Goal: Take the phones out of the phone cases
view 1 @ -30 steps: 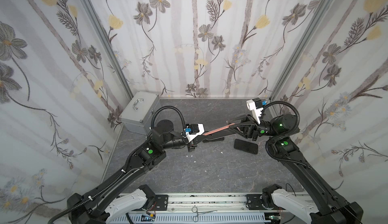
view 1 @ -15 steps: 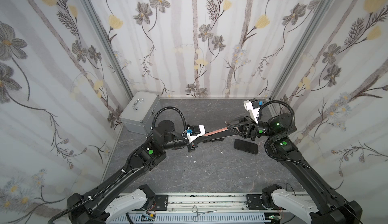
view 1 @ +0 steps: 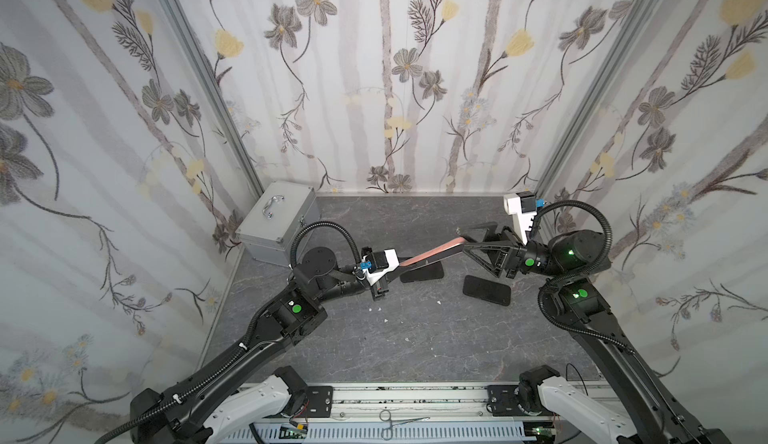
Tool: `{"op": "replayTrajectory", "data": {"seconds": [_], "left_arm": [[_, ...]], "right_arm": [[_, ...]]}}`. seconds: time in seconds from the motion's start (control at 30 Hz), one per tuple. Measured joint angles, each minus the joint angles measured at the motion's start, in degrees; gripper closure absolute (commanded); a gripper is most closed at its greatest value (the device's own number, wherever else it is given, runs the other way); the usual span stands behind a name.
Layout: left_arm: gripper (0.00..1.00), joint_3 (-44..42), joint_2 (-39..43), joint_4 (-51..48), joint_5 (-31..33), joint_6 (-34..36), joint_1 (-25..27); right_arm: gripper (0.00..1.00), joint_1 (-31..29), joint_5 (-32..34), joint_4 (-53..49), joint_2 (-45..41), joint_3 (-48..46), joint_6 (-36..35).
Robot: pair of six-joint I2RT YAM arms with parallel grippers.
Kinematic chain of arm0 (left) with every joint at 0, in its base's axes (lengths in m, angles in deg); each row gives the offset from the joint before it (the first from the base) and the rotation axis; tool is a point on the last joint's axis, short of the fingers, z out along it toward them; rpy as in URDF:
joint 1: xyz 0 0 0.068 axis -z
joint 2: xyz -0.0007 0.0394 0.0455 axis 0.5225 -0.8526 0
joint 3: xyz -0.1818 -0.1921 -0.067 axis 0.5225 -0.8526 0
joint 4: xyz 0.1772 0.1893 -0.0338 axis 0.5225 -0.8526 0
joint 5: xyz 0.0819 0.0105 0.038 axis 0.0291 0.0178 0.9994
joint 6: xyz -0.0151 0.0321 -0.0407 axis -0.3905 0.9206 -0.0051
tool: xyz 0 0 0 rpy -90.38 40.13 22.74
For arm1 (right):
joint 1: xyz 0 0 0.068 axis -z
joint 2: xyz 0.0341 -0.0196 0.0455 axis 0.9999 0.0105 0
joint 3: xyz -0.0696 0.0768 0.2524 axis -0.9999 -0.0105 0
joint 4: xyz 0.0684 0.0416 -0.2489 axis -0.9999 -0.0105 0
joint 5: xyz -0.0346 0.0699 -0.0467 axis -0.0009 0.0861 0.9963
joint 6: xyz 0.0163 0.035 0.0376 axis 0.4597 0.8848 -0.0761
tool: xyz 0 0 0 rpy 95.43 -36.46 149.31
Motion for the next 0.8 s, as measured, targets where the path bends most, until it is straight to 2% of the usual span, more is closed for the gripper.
{"op": "replayTrajectory", "data": {"seconds": [0.2, 0.33, 0.43, 0.6, 0.8], "left_arm": [[1.0, -3.3, 1.44, 6.38, 0.35, -8.9, 0.15], [1.0, -3.87, 0.7, 12.9, 0.33, -17.66, 0.79], [1.0, -3.89, -0.59, 18.67, 0.94, -24.59, 1.92], [1.0, -3.74, -3.28, 27.39, 2.56, -35.19, 3.58], [1.0, -2.21, -5.92, 33.88, 2.21, -43.52, 4.24]], "right_arm": [[0.16, 1.64, 14.84, -1.99, -9.16, -4.57, -9.4], [0.21, 1.64, 19.04, -1.03, -11.32, -6.82, -13.44], [0.23, 1.11, 19.21, -0.63, -10.91, -7.93, -14.69], [0.26, -3.19, 18.38, 2.32, -9.84, -9.31, -16.92], [0.3, -7.43, 13.81, 9.55, -6.23, -9.77, -16.92]]}}
